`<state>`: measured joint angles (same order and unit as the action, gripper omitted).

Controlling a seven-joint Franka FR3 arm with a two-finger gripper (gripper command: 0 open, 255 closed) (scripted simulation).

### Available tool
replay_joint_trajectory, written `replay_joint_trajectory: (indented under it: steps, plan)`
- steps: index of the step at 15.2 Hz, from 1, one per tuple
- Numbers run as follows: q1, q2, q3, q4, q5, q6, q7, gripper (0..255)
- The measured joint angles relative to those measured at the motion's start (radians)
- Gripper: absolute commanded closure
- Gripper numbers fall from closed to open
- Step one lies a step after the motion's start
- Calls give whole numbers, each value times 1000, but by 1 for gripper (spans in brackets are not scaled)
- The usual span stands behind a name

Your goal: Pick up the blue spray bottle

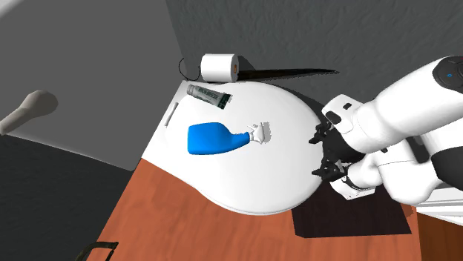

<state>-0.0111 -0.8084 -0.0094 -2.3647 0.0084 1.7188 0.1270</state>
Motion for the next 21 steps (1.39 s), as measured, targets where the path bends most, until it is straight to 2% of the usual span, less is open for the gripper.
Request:
replay_joint_trajectory:
  steps: [2,8,13,18,21]
  plan:
    - [0,19,-1,12,0,4,-1,0]
    - [-9,272,-32,212,-7,17,-25,0]
    - [-13,503,-56,427,-1,-3,-46,0]
    - [-20,737,-74,699,15,-77,-63,0]
    - [-28,827,-84,787,22,-91,-77,0]
